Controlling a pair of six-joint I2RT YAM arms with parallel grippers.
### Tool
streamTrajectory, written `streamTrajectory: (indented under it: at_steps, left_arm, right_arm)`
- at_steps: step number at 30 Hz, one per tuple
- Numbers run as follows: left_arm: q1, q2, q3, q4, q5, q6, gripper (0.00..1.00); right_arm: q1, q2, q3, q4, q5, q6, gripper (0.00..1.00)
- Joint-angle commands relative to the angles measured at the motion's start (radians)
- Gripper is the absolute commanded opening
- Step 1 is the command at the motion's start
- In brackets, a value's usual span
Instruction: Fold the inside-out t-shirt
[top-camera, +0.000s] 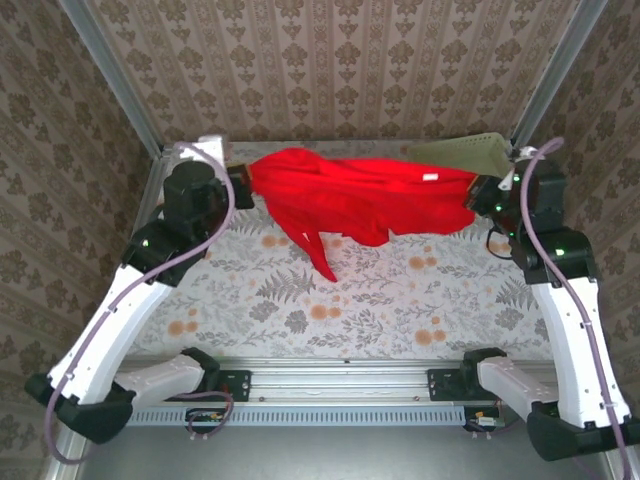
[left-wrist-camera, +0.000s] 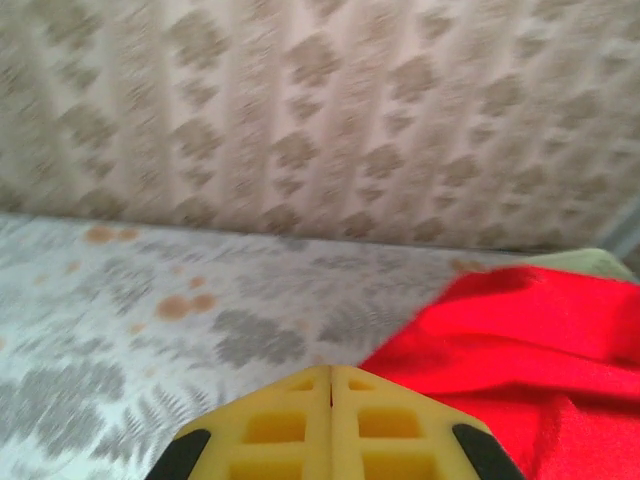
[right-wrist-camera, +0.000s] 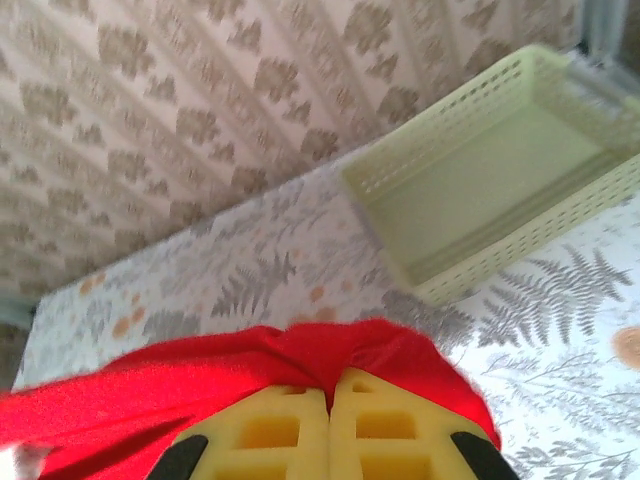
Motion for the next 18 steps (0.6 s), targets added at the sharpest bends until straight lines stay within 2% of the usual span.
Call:
streamTrajectory:
  at_steps: [1, 2, 7, 11, 13, 14, 16, 18]
  left_arm:
    - [0.095, 0.033, -0.199, -0.034, 0.127, -0.109, 0.00]
    - [0.127, 0.028, -0.236, -0.027, 0.156, -0.118, 0.00]
    - [0.135, 0.033, -0.401, -0.010, 0.204, -0.156, 0.00]
    - [0.164, 0.032, -0.475, -0.009, 0.206, -0.176, 0.00]
    - [0.183, 0.023, -0.496, -0.009, 0.204, -0.185, 0.00]
    - [0.190, 0.021, -0.502, -0.009, 0.207, -0.186, 0.00]
    - [0.202, 0.021, -0.503, -0.014, 0.213, -0.181, 0.00]
    - [0.205, 0.019, -0.504, -0.020, 0.208, -0.176, 0.00]
  right_arm:
    - [0.117, 0.076, -0.054, 0.005, 0.055, -0.012, 0.00]
    - [0.154, 0.103, -0.064, 0.019, 0.050, -0.008, 0.00]
    - [0.380, 0.308, -0.078, 0.092, 0.050, 0.014, 0.00]
    - [0.477, 0.524, 0.011, 0.082, 0.017, 0.033, 0.04]
    - [0.518, 0.615, 0.092, 0.042, 0.014, 0.017, 0.12]
    - [0.532, 0.640, 0.121, 0.024, 0.019, 0.006, 0.21]
    - [0.542, 0.644, 0.146, 0.004, 0.028, -0.008, 0.43]
    - [0.531, 0.590, 0.101, 0.015, 0.062, -0.013, 0.55]
